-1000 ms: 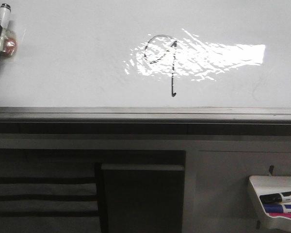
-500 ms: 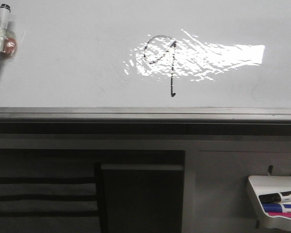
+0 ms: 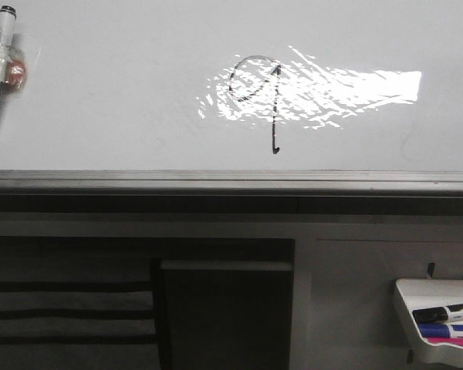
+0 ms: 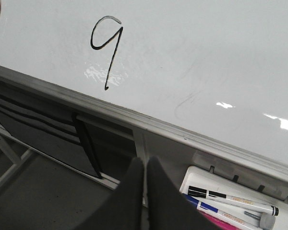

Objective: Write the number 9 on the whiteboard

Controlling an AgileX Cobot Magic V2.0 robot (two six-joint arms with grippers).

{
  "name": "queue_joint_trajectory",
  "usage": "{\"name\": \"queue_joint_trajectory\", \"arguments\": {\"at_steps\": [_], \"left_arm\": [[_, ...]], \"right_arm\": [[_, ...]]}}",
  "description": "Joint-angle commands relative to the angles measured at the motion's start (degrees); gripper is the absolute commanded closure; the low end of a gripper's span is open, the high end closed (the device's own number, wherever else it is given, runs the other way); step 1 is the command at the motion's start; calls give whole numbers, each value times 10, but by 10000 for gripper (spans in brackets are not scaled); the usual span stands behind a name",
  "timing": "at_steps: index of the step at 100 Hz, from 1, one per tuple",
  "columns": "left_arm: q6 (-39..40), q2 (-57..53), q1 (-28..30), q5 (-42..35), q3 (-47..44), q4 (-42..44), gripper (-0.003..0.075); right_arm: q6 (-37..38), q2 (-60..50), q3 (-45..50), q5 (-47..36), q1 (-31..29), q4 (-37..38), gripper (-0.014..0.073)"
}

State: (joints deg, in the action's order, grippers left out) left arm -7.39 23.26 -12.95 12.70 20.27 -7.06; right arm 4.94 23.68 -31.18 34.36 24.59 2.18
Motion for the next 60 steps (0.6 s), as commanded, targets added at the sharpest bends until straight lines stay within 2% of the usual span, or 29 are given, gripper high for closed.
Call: {"name": "queue_joint_trajectory", "arguments": {"at_steps": [1, 60], "left_arm": [[3, 3, 2, -48, 14, -6, 741], [3, -6, 2, -54, 8, -8, 741]], "right_arm": [[0, 2, -14, -45, -4, 9, 666], [0, 2, -14, -27, -4, 9, 666]]}}
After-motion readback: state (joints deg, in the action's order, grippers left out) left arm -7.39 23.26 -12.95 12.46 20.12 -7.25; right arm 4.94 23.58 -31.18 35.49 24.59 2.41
